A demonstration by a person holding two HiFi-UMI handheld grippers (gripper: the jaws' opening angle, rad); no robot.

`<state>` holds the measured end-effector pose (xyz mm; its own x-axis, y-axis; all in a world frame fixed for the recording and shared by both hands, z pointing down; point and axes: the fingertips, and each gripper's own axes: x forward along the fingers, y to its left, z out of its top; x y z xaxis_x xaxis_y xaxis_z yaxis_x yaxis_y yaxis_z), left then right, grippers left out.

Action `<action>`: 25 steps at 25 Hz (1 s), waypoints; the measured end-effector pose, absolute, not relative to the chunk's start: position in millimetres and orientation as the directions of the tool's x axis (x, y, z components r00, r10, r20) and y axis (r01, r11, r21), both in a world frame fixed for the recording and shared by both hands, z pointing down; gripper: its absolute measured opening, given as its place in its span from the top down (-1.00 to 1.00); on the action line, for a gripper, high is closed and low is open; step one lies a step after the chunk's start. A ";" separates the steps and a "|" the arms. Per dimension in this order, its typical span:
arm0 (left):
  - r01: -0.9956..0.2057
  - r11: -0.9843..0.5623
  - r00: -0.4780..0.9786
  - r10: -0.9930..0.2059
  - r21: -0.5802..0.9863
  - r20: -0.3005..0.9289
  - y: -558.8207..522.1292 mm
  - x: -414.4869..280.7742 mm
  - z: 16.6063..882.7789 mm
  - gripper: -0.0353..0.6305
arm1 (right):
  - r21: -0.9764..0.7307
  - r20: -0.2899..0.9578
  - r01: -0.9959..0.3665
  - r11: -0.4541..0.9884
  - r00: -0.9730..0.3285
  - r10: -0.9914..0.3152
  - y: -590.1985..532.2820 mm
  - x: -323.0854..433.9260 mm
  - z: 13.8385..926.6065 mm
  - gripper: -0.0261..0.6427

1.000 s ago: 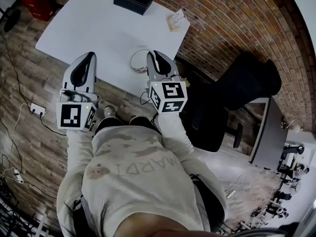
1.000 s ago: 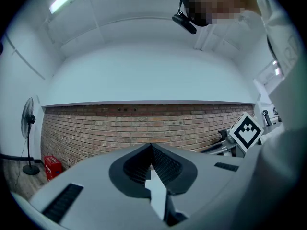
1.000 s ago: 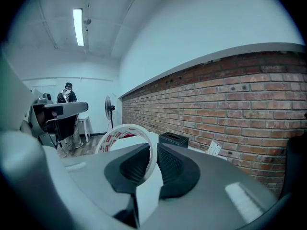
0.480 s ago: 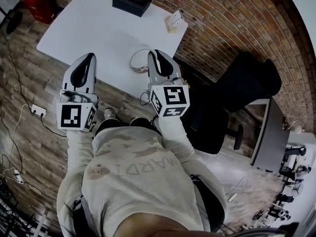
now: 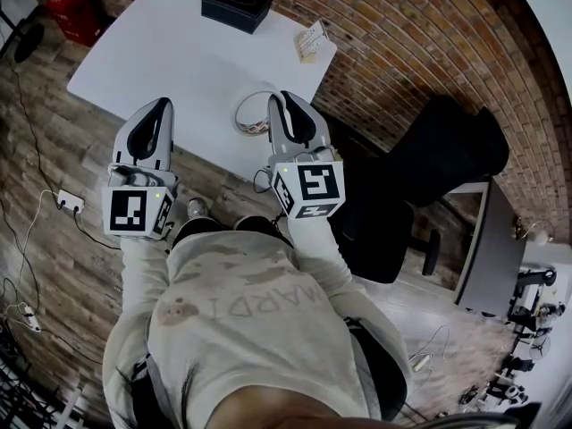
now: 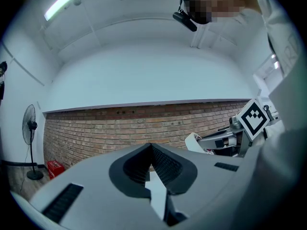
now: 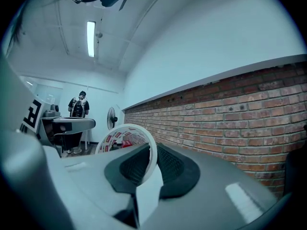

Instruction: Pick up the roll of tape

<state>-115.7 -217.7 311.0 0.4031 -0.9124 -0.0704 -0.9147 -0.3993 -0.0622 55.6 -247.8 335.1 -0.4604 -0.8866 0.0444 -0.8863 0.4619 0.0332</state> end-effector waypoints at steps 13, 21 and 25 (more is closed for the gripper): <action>-0.919 -0.389 0.393 -0.916 -0.065 -0.080 -215.5 -102.5 306.9 0.88 | 0.039 0.001 -0.886 0.462 -0.462 -0.887 -242.2 71.2 324.9 0.75; -0.919 -0.389 0.393 -0.916 -0.060 -0.085 -215.9 -96.8 306.4 0.88 | 0.030 -0.009 -0.889 0.456 -0.457 -0.890 -241.6 77.8 324.4 0.75; -0.920 -0.388 0.392 -0.916 -0.057 -0.088 -216.6 -96.6 307.4 0.88 | 0.030 -0.013 -0.891 0.452 -0.453 -0.892 -242.6 79.3 324.9 0.75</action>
